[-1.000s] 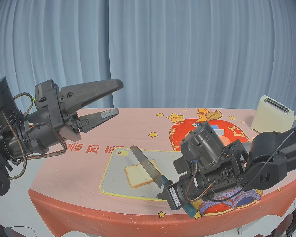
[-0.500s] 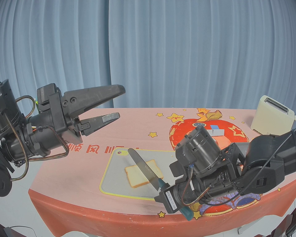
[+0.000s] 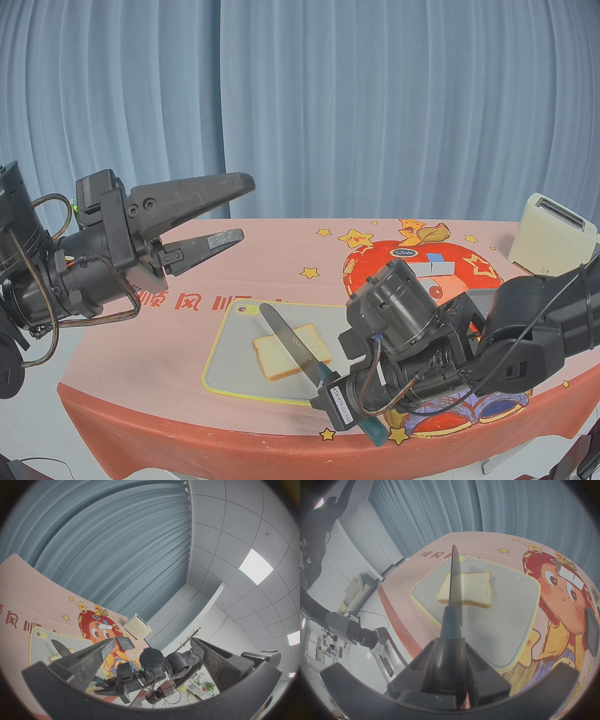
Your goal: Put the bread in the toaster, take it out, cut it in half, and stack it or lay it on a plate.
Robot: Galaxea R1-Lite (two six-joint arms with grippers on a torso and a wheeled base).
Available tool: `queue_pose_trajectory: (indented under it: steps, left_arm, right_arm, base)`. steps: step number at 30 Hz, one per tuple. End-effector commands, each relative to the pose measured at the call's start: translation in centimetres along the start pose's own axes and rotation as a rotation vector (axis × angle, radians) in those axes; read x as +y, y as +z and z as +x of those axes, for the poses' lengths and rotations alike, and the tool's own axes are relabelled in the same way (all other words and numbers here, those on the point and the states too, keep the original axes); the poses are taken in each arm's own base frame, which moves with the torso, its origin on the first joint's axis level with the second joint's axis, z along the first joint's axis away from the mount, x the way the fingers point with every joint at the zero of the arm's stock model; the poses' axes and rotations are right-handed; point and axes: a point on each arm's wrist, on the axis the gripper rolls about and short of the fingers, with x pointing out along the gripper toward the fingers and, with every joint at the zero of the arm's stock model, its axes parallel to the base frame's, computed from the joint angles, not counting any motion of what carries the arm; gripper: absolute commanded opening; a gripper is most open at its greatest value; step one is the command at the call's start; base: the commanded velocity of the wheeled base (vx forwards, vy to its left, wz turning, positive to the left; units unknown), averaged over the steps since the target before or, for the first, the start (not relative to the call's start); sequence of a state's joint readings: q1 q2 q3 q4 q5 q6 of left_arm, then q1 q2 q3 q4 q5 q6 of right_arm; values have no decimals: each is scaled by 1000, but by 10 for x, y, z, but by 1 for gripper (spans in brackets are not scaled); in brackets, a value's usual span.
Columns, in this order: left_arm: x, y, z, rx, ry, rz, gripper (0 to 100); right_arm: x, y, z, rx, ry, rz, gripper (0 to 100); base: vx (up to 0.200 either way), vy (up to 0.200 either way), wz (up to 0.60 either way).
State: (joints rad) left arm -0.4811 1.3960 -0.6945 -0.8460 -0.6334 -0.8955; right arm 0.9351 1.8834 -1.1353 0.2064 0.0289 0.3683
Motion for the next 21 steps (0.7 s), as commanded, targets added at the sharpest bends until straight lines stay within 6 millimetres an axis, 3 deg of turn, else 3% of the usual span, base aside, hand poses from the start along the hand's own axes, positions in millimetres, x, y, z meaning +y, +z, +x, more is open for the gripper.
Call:
queue_pose_trajectory:
  steps: [1, 21]
  left_arm:
    - [1, 0, 0, 2, 2, -2, 100]
    - [5, -5, 5, 22, 7, -12, 100]
  right_arm:
    - [-1, 0, 2, 3, -3, 5, 0]
    - [1, 2, 5, 9, -5, 27, 0]
  base:
    - [0, 0, 0]
    - [0, 0, 0]
